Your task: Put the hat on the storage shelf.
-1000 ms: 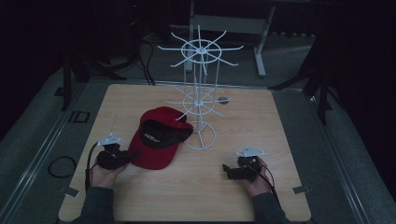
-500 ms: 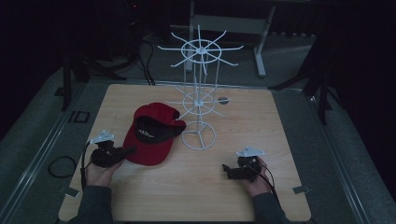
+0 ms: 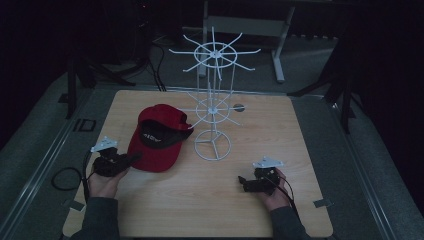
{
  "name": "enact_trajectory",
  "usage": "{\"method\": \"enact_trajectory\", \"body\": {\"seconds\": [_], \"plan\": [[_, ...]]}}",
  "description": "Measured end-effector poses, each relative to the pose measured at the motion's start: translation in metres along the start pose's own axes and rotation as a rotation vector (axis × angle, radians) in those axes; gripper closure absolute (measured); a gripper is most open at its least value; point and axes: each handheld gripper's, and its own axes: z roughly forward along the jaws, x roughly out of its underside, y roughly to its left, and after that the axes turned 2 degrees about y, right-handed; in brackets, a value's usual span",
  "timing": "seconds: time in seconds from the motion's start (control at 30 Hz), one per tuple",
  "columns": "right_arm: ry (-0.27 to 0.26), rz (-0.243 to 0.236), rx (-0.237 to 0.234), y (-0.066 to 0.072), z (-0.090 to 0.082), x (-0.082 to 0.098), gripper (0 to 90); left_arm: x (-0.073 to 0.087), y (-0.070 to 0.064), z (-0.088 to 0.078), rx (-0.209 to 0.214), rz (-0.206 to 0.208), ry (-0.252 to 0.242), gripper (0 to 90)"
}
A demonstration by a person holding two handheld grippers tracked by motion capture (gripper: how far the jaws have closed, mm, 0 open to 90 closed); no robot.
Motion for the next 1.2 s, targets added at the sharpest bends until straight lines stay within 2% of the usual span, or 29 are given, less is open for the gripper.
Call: {"method": "enact_trajectory", "body": {"seconds": [0.2, 0.3, 0.43, 0.57, 1.0, 1.03, 1.2], "plan": [[0.0, 0.0, 0.0, 0.0, 0.0, 0.0, 12.1, -0.004, -0.001, -0.004, -0.01, -0.004, -0.02, 85.8], [0.0, 0.0, 0.0, 0.0, 0.0, 0.0, 12.1, -0.007, -0.004, -0.006, -0.048, 0.002, -0.026, 85.8], [0.0, 0.0, 0.0, 0.0, 0.0, 0.0, 12.1, -0.009, -0.005, -0.009, -0.062, 0.0, -0.039, 85.8], [0.0, 0.0, 0.0, 0.0, 0.0, 0.0, 12.1, -0.011, -0.006, -0.011, -0.066, 0.0, -0.049, 85.8], [-0.001, -0.002, 0.0, 0.0, 0.0, 0.0, 12.1, -0.017, -0.006, -0.018, -0.065, -0.045, -0.106, 85.8], [-0.001, -0.002, 0.0, 0.0, 0.0, 0.0, 12.1, -0.017, -0.007, -0.021, -0.059, -0.061, -0.136, 85.8], [-0.001, -0.001, 0.0, 0.0, 0.0, 0.0, 12.1, -0.02, -0.01, -0.026, -0.068, -0.07, -0.163, 85.8]]}}
